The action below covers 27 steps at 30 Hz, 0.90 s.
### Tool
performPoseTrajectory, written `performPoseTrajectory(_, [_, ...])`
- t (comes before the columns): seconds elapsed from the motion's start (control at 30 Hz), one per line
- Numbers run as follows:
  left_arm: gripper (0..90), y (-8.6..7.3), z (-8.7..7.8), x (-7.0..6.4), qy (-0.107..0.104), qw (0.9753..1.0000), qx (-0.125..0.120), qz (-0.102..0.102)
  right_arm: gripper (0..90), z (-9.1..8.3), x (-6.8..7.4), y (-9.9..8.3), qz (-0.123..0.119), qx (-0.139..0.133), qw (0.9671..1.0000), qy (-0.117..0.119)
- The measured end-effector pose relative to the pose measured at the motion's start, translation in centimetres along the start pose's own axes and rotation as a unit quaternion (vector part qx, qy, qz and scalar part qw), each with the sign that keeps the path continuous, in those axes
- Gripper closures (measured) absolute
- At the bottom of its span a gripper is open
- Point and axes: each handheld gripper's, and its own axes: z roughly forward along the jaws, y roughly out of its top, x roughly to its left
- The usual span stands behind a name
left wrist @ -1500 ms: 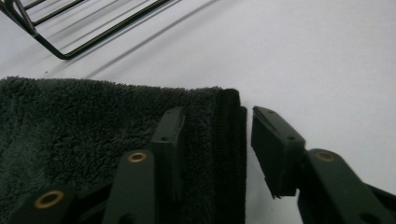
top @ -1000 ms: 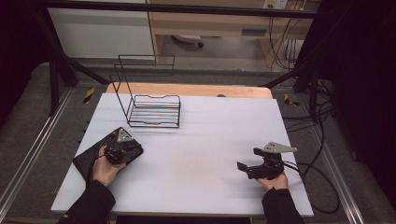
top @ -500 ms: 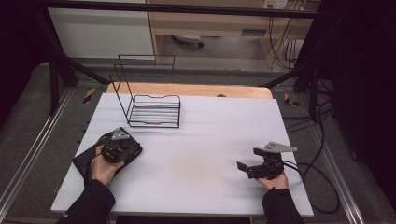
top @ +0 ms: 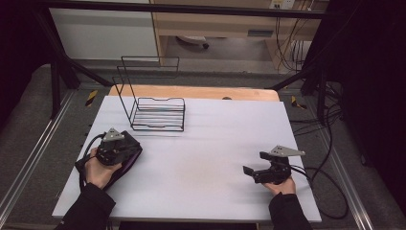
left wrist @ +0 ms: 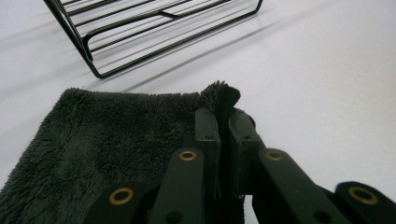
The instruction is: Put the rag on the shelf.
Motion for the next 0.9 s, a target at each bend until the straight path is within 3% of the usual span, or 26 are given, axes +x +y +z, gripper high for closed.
performPoseTrajectory(0.53, [84.2, 0.4, -0.5, -2.2, -0.029, 0.9992, 0.005, 0.026, 1.1, 0.0, 0.0, 0.0, 0.000, -0.001, 1.0000, 0.001])
performPoseTrajectory(0.9, [84.1, 1.2, -0.2, -5.1, -0.062, 0.9966, 0.007, 0.053, 1.1, -0.1, 0.0, 0.0, -0.001, -0.001, 1.0000, 0.000])
